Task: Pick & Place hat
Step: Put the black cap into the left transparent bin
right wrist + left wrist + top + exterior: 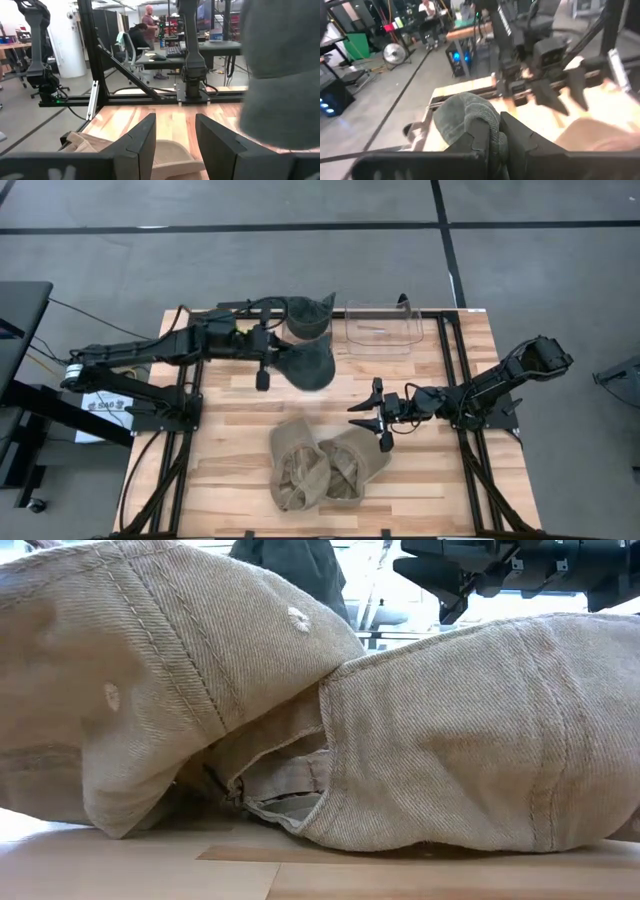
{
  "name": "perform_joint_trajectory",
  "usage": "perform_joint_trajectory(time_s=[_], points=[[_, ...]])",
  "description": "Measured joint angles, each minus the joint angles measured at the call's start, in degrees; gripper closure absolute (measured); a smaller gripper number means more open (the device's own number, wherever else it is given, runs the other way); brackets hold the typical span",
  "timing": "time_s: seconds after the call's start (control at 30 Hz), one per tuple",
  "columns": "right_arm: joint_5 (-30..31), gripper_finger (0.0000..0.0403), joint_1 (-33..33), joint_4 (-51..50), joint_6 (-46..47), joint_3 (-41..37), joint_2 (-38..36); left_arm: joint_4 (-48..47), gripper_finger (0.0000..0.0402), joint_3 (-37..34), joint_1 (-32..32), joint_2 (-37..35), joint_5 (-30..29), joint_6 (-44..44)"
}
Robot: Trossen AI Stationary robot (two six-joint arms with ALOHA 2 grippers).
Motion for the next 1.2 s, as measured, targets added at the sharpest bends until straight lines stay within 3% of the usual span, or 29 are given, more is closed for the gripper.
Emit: perform_joint_trajectory(time_s=[0.17,0.4,0.63,1.2], points=[[0.0,0.0275,0.0,-0.9,0.0,0.0,0.0,-5.29,0.0367,4.83,1.81,4.87,-0.3,8.4],[0.01,0.0276,-0.25,-2.37,0.0,0.0,0.0,-5.14,0.0369,6.66,5.13,8.55,-2.0,15.89],[0.1,0.0276,-1.74,-4.06,0.0,0.0,0.0,-4.96,0.0373,6.66,9.41,8.58,-1.92,18.13],[0.09,0.028,-4.11,-6.13,0.46,0.0,0.0,-4.09,0.036,6.51,17.75,8.45,6.41,19.41]])
